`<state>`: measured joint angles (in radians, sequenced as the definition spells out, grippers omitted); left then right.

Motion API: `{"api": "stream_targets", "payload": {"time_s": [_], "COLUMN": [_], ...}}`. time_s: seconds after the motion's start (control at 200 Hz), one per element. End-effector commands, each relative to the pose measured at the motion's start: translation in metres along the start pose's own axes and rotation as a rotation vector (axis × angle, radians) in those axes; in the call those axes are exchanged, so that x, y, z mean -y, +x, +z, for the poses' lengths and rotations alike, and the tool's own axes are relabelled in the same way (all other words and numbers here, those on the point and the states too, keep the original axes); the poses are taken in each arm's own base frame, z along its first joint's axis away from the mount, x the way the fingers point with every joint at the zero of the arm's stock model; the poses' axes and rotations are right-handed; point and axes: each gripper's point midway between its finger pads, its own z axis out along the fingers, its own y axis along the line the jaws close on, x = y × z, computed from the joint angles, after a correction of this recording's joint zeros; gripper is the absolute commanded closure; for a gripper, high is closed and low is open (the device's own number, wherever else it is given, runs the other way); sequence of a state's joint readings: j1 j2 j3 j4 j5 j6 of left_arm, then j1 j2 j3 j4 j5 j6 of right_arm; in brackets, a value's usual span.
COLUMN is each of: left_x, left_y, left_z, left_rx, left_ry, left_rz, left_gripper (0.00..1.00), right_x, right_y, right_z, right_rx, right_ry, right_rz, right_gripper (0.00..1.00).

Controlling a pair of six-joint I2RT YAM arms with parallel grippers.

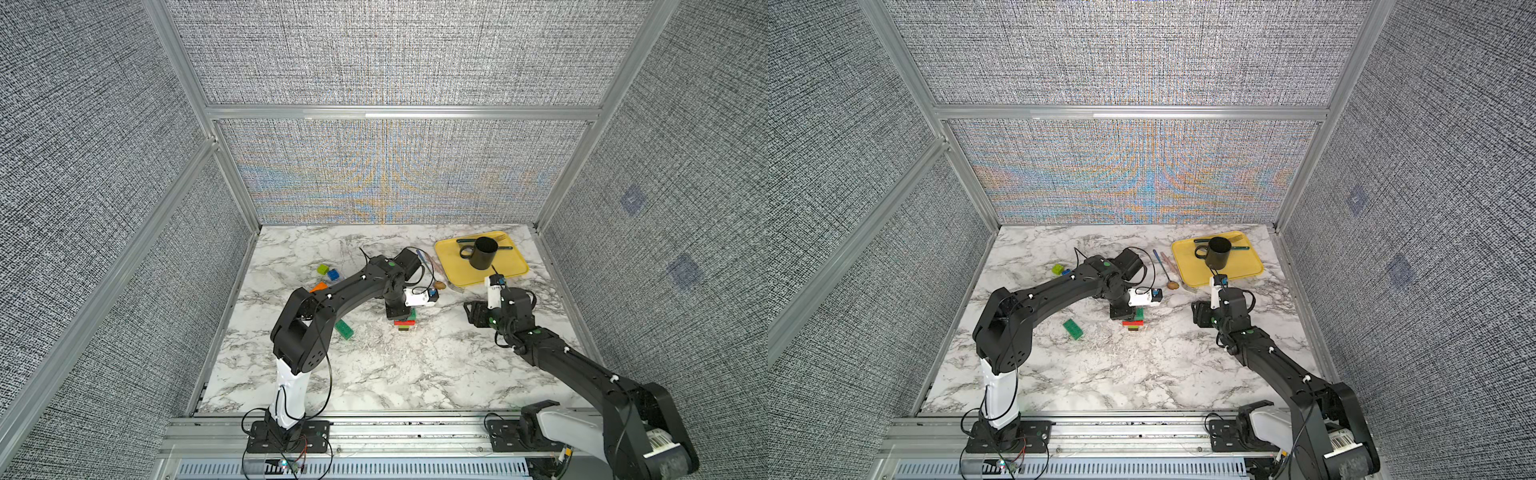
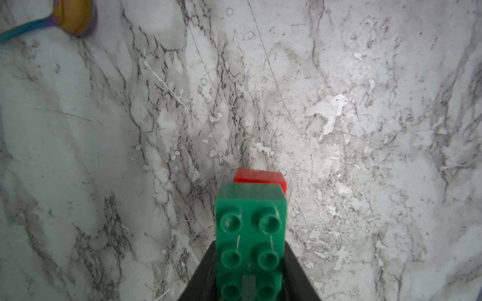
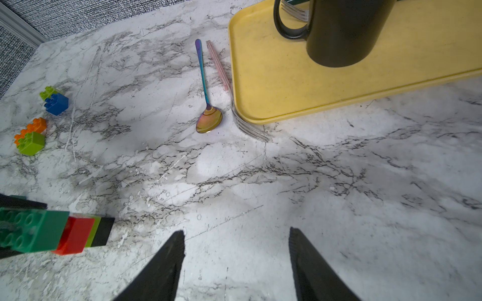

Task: Assemble a carrot with lego
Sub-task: Assemble the lego brick with the lego brick.

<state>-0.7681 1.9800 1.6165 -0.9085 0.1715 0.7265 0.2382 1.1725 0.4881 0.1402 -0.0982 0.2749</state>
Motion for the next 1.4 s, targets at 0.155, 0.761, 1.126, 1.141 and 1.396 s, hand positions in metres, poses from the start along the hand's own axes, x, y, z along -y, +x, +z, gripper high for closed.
{"api": "stream_targets", "payload": {"time_s": [0.155,0.761,1.126,1.141,1.396], "left_x": [0.005,0.007,0.009,0.009,0.016], "left_y": [0.001,0.011,0.026,0.027,0.053], "left_z": [-0.01,0.016,0.03,0.031,0.052], "left_rx": [0.01,-0.045,-0.115,-0.121,-0.278], "left_ry": [-0.001,0.043,0.061,0.063,0.086], "left_rz": [0.028,0.032,0.02,0.019,-0.001], "left_gripper": [0.77,0.76,0.79,0.79,0.82], "right_x": [-0.002,-0.002,-0.003,-0.003,-0.004], "right_y": [0.0,0.0,0.001,0.002,0.003], "right_z": [0.0,-0.001,-0.001,-0.001,0.001], "right_rx": [0.012,0.012,0.012,0.01,0.007], "right_ry": [-0.015,-0.016,-0.02,-0.02,-0.027], "right_rz": [0.004,0.007,0.011,0.011,0.02], "right_gripper": [0.35,0.35,0.35,0.35,0.35]}}
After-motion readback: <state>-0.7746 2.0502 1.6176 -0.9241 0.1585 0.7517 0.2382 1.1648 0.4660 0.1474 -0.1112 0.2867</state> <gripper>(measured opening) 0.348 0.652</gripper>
